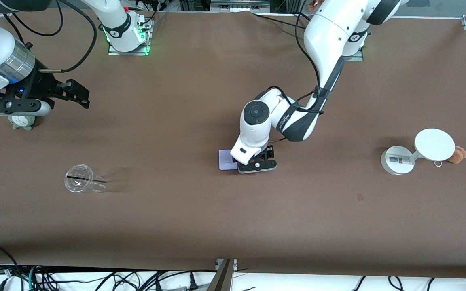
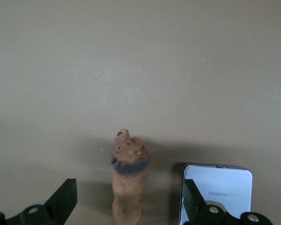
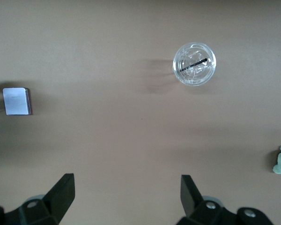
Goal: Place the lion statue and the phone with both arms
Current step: 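Close the left gripper on the lion statue and lift it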
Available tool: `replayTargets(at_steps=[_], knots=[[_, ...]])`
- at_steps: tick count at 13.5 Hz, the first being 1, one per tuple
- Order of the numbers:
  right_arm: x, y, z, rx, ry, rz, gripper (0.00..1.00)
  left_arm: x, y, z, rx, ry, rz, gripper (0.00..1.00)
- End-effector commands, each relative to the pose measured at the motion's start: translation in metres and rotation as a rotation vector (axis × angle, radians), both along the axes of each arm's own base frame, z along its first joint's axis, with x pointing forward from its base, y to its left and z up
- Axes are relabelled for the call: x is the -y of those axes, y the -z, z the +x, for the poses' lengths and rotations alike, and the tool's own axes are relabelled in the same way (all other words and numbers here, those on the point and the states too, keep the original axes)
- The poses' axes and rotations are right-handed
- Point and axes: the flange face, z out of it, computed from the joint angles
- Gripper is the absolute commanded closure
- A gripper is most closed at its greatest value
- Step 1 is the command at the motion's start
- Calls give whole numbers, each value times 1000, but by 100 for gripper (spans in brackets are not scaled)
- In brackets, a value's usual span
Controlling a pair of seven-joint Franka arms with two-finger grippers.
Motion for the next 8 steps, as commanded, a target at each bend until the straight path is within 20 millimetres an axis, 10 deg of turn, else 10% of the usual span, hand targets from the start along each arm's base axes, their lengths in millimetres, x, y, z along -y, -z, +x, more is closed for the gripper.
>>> replayTargets(at_steps=[1, 5, 7, 8], knots=[[1, -4, 3, 7, -9, 11, 0, 2, 13, 3, 29, 40, 1, 0], [1, -4, 3, 7, -9, 11, 0, 2, 13, 3, 29, 41, 1, 0], [2, -4, 3, 7, -7, 11, 0, 3, 9, 3, 31, 38, -3, 60], [2, -4, 3, 7, -7, 11, 0, 3, 8, 3, 31, 40, -1, 72]])
